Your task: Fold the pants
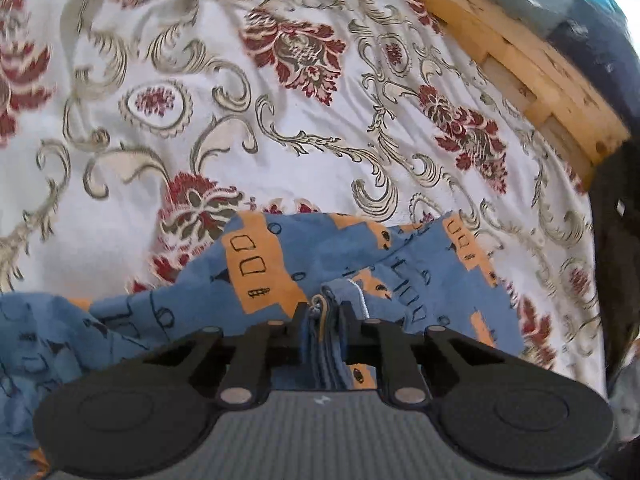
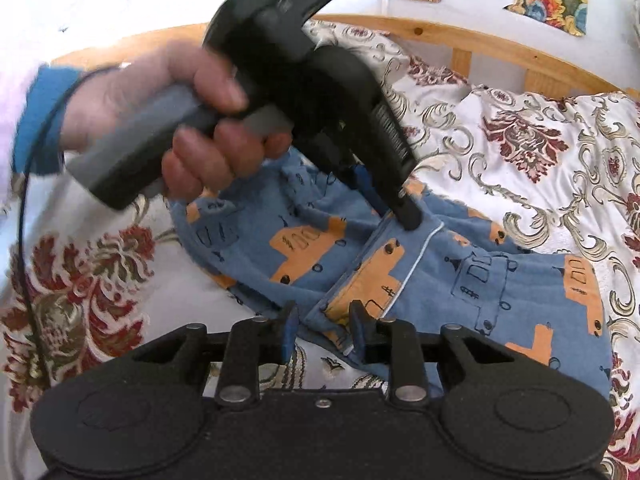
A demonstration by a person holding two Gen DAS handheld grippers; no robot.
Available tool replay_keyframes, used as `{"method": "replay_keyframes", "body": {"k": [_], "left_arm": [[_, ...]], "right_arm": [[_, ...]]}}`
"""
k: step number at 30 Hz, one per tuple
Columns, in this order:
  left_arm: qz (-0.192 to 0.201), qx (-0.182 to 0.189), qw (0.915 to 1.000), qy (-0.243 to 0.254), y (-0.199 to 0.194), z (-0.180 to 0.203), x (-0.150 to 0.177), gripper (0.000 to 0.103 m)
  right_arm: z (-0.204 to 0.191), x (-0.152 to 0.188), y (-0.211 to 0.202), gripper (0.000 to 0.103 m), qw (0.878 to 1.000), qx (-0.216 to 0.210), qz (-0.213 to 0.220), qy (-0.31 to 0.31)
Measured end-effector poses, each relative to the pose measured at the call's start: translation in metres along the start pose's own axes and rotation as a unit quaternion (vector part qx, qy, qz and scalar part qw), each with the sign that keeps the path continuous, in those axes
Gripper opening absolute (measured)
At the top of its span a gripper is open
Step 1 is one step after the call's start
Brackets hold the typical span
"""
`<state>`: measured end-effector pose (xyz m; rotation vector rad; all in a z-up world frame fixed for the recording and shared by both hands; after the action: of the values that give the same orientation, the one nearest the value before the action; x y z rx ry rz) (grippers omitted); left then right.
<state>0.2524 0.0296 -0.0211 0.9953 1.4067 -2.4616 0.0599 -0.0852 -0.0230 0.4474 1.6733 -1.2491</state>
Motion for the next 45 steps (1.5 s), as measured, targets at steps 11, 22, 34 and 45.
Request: {"method": "replay_keyframes", "body": {"k": [11,22,34,45], "left_arm": [[0.029,-0.031,0.9987,0.030,0.000,-0.007,0.020,0.043],[0.060,-0.100,0.9926,0.033,-0.037,0.002,0.024,0.069],[0.183,-0.263,0.9467,-0.027,-0.134,0.010,0.101,0.088],[0.203,-0.284,0.9282,-0.129,-0.145,-0.024,0.118,0.073]], "right_arm": [[0.012,0.006,0.006,0.039,0.999,0.013,-0.037,-0.007],[0.029,0.007,0.005,0.045,0.999,0.040,-0.034,-0.012],[0.093,-0.053,0.000,0.090,0.999,-0.034,-0.007,-0.004],[0.097,-0.129,0.073,0.095,0.987,-0.150,-0.051,0.006]]}}
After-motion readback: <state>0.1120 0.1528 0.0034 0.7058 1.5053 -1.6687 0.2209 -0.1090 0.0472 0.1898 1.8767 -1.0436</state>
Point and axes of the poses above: each gripper's, at about its wrist camera, not at the fingertips, and y roughly the way its jaws point, z to its right, x to its underside, the point moved 1 cm from there along y, roughly the way its jaws point, and after that the axes turned 8 degrees about z, right-handed, at the moved point
